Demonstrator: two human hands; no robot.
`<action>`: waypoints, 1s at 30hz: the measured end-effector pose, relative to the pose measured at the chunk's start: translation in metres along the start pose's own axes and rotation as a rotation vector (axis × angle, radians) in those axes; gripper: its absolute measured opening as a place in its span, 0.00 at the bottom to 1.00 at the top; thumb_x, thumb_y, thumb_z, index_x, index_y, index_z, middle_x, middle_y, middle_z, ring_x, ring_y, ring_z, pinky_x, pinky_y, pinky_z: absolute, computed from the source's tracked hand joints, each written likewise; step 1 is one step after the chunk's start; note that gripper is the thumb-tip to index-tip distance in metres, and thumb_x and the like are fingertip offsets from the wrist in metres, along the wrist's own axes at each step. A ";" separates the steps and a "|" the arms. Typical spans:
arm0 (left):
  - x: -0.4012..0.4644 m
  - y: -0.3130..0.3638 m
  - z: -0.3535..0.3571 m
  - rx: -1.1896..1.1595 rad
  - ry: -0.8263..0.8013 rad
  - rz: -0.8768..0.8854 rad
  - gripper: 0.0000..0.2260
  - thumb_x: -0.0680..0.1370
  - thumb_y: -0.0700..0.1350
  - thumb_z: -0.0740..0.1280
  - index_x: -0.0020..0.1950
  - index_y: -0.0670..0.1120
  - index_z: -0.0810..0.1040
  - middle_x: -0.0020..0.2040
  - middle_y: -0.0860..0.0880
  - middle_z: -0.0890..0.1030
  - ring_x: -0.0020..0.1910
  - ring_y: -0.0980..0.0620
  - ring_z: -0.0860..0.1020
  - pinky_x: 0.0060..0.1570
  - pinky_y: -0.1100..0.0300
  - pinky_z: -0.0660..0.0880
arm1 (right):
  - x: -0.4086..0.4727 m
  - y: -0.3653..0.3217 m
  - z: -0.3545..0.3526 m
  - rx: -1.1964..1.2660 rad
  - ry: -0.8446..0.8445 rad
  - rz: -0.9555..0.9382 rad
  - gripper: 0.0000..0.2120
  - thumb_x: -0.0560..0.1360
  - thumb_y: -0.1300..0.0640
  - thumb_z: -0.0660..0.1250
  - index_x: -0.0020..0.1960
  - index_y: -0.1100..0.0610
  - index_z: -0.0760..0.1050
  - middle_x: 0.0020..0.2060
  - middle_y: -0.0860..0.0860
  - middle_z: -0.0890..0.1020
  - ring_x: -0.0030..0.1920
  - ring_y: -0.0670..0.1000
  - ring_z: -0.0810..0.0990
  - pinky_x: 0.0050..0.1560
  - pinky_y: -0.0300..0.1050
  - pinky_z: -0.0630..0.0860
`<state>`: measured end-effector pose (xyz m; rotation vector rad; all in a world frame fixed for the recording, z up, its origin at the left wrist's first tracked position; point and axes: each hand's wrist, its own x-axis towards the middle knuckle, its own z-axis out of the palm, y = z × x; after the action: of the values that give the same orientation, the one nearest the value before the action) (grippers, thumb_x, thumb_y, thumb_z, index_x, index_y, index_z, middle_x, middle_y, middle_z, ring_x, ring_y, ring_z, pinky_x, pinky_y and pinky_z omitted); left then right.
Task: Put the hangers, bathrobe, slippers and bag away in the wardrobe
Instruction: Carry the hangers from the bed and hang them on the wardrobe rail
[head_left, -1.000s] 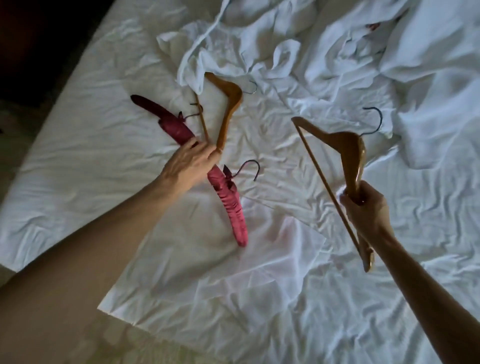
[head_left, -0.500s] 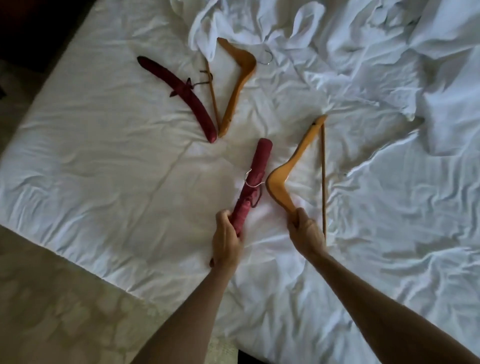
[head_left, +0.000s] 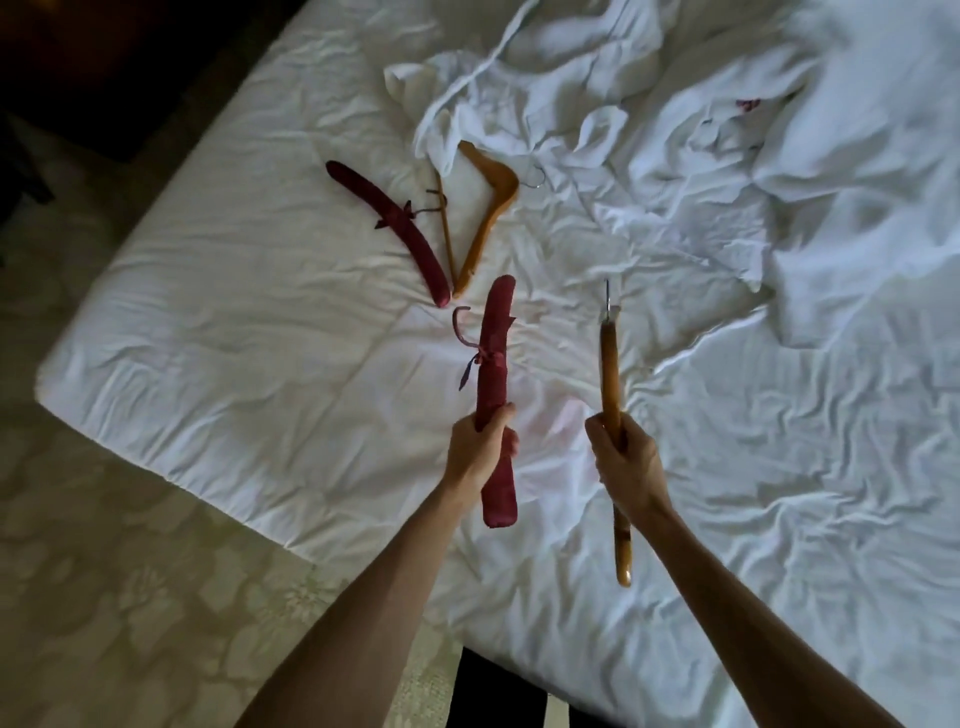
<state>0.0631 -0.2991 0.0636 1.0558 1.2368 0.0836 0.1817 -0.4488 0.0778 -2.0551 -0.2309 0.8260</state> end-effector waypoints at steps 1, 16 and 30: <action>-0.014 0.007 0.002 -0.030 -0.007 0.000 0.11 0.78 0.49 0.70 0.44 0.42 0.80 0.31 0.47 0.81 0.29 0.51 0.78 0.36 0.56 0.75 | -0.010 -0.011 -0.006 0.032 -0.022 -0.007 0.12 0.79 0.51 0.66 0.41 0.58 0.73 0.30 0.52 0.72 0.29 0.51 0.70 0.30 0.49 0.70; -0.280 0.025 -0.038 -0.258 0.224 0.195 0.10 0.79 0.50 0.70 0.50 0.43 0.82 0.38 0.48 0.84 0.37 0.54 0.82 0.46 0.59 0.77 | -0.194 -0.144 -0.064 0.042 -0.782 -0.372 0.18 0.79 0.47 0.66 0.40 0.60 0.73 0.31 0.52 0.73 0.33 0.49 0.73 0.35 0.38 0.73; -0.448 -0.050 -0.185 -0.663 0.681 0.259 0.11 0.78 0.47 0.71 0.50 0.38 0.83 0.38 0.44 0.83 0.33 0.54 0.81 0.34 0.67 0.76 | -0.351 -0.191 0.074 -0.204 -1.235 -0.581 0.17 0.77 0.44 0.69 0.37 0.56 0.74 0.30 0.53 0.73 0.32 0.53 0.73 0.37 0.50 0.70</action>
<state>-0.2808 -0.4709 0.3635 0.5950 1.5041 1.0520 -0.1061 -0.4435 0.3650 -1.2366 -1.5310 1.5973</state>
